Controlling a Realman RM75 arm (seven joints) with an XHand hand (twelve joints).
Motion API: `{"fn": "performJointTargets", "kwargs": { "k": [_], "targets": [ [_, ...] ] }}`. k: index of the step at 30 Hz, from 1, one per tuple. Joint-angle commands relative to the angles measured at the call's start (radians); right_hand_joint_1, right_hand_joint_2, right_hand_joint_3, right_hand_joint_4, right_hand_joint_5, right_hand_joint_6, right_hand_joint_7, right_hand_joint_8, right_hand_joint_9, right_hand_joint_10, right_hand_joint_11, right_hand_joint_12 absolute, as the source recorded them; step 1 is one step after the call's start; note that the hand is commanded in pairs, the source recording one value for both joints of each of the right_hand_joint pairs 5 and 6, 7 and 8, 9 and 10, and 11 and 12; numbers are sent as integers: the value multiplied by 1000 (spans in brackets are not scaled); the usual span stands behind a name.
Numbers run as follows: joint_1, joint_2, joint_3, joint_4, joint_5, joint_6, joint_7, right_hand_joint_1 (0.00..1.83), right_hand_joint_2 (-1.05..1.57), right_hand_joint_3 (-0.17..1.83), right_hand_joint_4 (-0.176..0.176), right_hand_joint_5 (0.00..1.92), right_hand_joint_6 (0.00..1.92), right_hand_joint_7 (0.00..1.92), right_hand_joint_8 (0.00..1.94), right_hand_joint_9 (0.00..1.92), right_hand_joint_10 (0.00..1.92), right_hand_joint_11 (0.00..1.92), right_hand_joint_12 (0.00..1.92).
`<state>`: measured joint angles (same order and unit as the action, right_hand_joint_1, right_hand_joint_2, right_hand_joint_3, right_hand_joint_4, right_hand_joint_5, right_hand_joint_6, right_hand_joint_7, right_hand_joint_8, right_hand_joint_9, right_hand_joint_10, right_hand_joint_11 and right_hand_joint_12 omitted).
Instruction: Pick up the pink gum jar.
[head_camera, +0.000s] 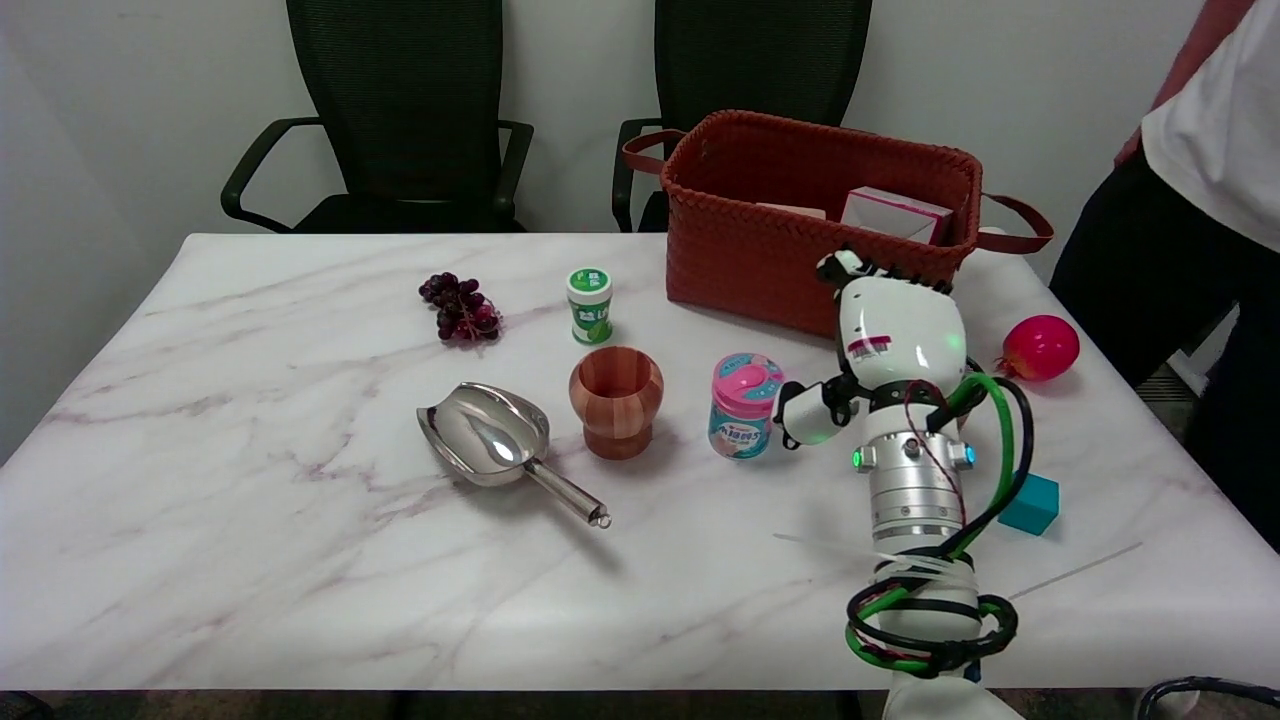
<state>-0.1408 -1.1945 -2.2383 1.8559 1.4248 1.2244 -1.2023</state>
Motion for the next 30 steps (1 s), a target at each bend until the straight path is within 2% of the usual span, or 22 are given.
{"fn": "performJointTargets", "kwargs": {
  "k": [1,8,16,30],
  "targets": [
    [11,-7,8,-8,-51,-52,227,1196,-62,1451,0,486,486,735,735,876,876,793,793],
    [15,-8,21,-11,-63,-95,271,1222,-59,1404,0,420,420,706,706,854,854,791,791],
    [25,-11,95,-17,-54,-191,408,1225,-35,1359,0,384,384,709,709,861,861,811,811],
    [24,-8,110,-33,18,-231,421,1242,-44,1322,0,337,337,685,685,845,845,789,789]
  ]
}}
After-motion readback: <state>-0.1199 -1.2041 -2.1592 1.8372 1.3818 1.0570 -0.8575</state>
